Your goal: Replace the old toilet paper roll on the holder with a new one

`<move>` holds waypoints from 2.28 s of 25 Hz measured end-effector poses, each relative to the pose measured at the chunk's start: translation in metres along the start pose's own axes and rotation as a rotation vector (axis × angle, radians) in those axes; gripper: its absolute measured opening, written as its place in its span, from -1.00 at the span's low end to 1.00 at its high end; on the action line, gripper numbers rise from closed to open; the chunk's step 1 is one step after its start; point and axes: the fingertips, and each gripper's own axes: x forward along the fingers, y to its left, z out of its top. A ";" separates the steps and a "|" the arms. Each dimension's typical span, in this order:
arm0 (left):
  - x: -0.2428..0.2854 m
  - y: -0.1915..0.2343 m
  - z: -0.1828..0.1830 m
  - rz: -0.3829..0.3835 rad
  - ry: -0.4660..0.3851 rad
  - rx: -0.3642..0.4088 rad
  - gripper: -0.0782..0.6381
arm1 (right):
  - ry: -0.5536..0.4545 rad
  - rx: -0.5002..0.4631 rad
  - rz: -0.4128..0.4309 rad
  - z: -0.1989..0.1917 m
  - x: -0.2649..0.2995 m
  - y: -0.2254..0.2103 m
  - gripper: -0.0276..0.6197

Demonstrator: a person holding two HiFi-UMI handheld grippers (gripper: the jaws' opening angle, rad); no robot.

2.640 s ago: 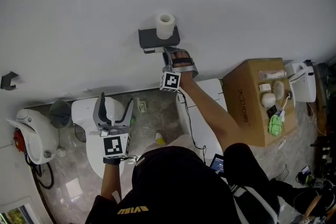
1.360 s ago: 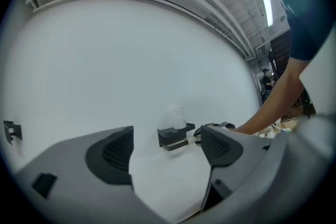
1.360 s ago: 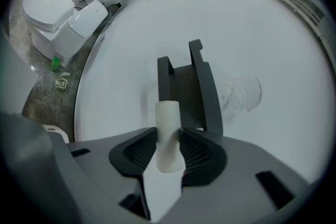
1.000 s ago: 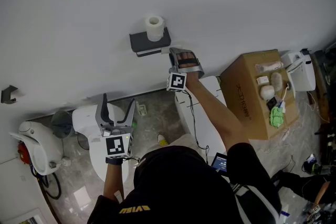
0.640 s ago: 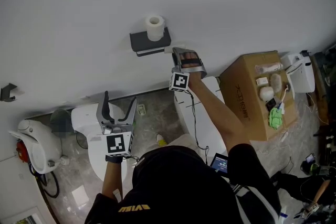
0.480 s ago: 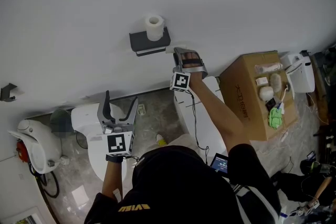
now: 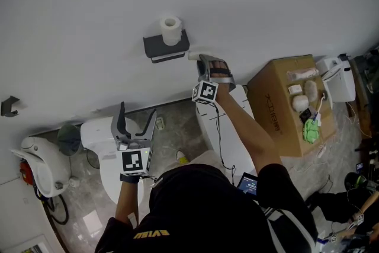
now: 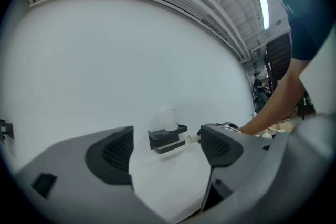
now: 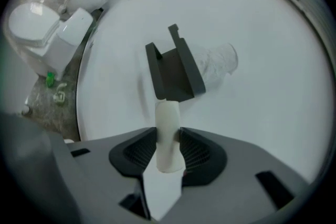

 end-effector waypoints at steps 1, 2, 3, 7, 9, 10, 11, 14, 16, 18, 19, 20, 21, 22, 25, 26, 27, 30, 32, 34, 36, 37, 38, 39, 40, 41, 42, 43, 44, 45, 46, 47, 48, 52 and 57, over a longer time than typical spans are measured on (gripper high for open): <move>0.000 0.000 0.000 0.000 0.001 0.000 0.32 | -0.005 0.076 0.005 -0.002 -0.002 -0.002 -0.49; 0.000 0.000 -0.001 0.001 0.004 0.000 0.32 | -0.009 0.162 0.012 -0.005 -0.004 -0.004 -0.49; 0.000 -0.001 -0.002 0.002 0.006 -0.001 0.32 | -0.013 0.252 0.019 -0.007 -0.007 -0.006 -0.49; 0.000 0.000 -0.003 0.004 0.010 -0.008 0.32 | -0.057 0.550 0.029 -0.014 -0.025 -0.021 -0.50; 0.001 0.001 -0.004 0.003 0.010 -0.007 0.32 | -0.097 0.687 0.032 -0.015 -0.037 -0.031 -0.50; 0.001 0.002 -0.004 0.004 0.010 -0.008 0.32 | -0.120 0.769 0.038 -0.015 -0.044 -0.036 -0.50; 0.002 0.002 -0.004 0.004 0.011 -0.009 0.32 | -0.146 0.852 0.047 -0.016 -0.050 -0.041 -0.50; 0.005 0.000 -0.003 0.000 0.008 -0.012 0.32 | -0.263 1.012 0.088 -0.011 -0.072 -0.055 -0.50; 0.006 -0.001 -0.002 -0.005 0.004 -0.012 0.32 | -0.341 1.033 0.109 -0.004 -0.092 -0.063 -0.50; 0.008 0.000 -0.003 -0.007 0.006 -0.019 0.32 | -0.392 1.058 0.113 0.001 -0.111 -0.070 -0.50; 0.010 0.000 -0.004 -0.008 0.006 -0.025 0.32 | -0.409 1.075 0.109 0.003 -0.118 -0.074 -0.50; 0.011 0.000 -0.004 -0.007 0.005 -0.032 0.32 | -0.422 1.086 0.101 0.003 -0.123 -0.078 -0.50; 0.013 0.000 -0.004 -0.006 0.004 -0.037 0.32 | -0.432 1.091 0.094 0.004 -0.126 -0.082 -0.50; 0.015 -0.001 -0.003 -0.006 0.001 -0.040 0.32 | -0.437 1.094 0.088 0.003 -0.128 -0.084 -0.50; 0.022 -0.004 -0.002 -0.011 -0.009 -0.043 0.32 | -0.441 1.118 0.074 0.002 -0.132 -0.088 -0.50; 0.024 -0.005 -0.001 -0.014 -0.010 -0.048 0.32 | -0.444 1.125 0.071 0.002 -0.134 -0.089 -0.50; 0.027 -0.007 0.000 -0.017 -0.014 -0.055 0.31 | -0.448 1.129 0.070 0.003 -0.135 -0.090 -0.49; 0.035 -0.013 0.005 -0.031 -0.032 -0.060 0.31 | -0.462 1.130 0.071 0.006 -0.139 -0.093 -0.49; 0.041 -0.017 0.006 -0.042 -0.039 -0.056 0.31 | -0.466 1.131 0.071 0.007 -0.141 -0.094 -0.49; 0.048 -0.017 0.005 -0.050 -0.047 -0.054 0.31 | -0.468 1.130 0.071 0.008 -0.141 -0.095 -0.49; 0.056 -0.018 0.006 -0.062 -0.063 -0.054 0.31 | -0.468 1.131 0.072 0.009 -0.141 -0.096 -0.49; 0.061 -0.018 0.007 -0.067 -0.070 -0.055 0.31 | -0.469 1.133 0.072 0.009 -0.141 -0.096 -0.49; 0.065 -0.019 0.007 -0.070 -0.075 -0.058 0.31 | -0.470 1.133 0.073 0.010 -0.142 -0.097 -0.49; 0.071 -0.019 0.007 -0.072 -0.078 -0.063 0.31 | -0.472 1.133 0.074 0.011 -0.143 -0.097 -0.49; 0.076 -0.019 0.007 -0.075 -0.080 -0.068 0.31 | -0.474 1.131 0.075 0.011 -0.143 -0.098 -0.49; 0.083 -0.020 0.007 -0.079 -0.081 -0.072 0.31 | -0.475 1.130 0.076 0.012 -0.144 -0.098 -0.49; 0.091 -0.020 0.007 -0.084 -0.082 -0.077 0.31 | -0.476 1.129 0.075 0.012 -0.144 -0.099 -0.49; 0.099 -0.020 0.007 -0.090 -0.082 -0.082 0.31 | -0.476 1.129 0.073 0.012 -0.144 -0.100 -0.49; 0.107 -0.020 0.007 -0.095 -0.082 -0.089 0.31 | -0.475 1.130 0.070 0.011 -0.144 -0.100 -0.49; 0.115 -0.019 0.007 -0.099 -0.082 -0.097 0.31 | -0.473 1.131 0.068 0.010 -0.145 -0.101 -0.49; 0.123 -0.019 0.007 -0.104 -0.082 -0.105 0.31 | -0.471 1.131 0.066 0.009 -0.146 -0.101 -0.49; 0.130 -0.018 0.008 -0.109 -0.082 -0.112 0.31 | -0.470 1.131 0.064 0.009 -0.147 -0.101 -0.49; 0.137 -0.016 0.009 -0.113 -0.081 -0.116 0.31 | -0.470 1.132 0.063 0.009 -0.149 -0.102 -0.49; 0.165 -0.012 0.011 -0.124 -0.074 -0.110 0.31 | -0.464 1.140 0.058 0.006 -0.155 -0.102 -0.49; 0.198 -0.014 0.010 -0.153 -0.057 -0.143 0.31 | -0.447 1.144 0.048 0.000 -0.160 -0.101 -0.49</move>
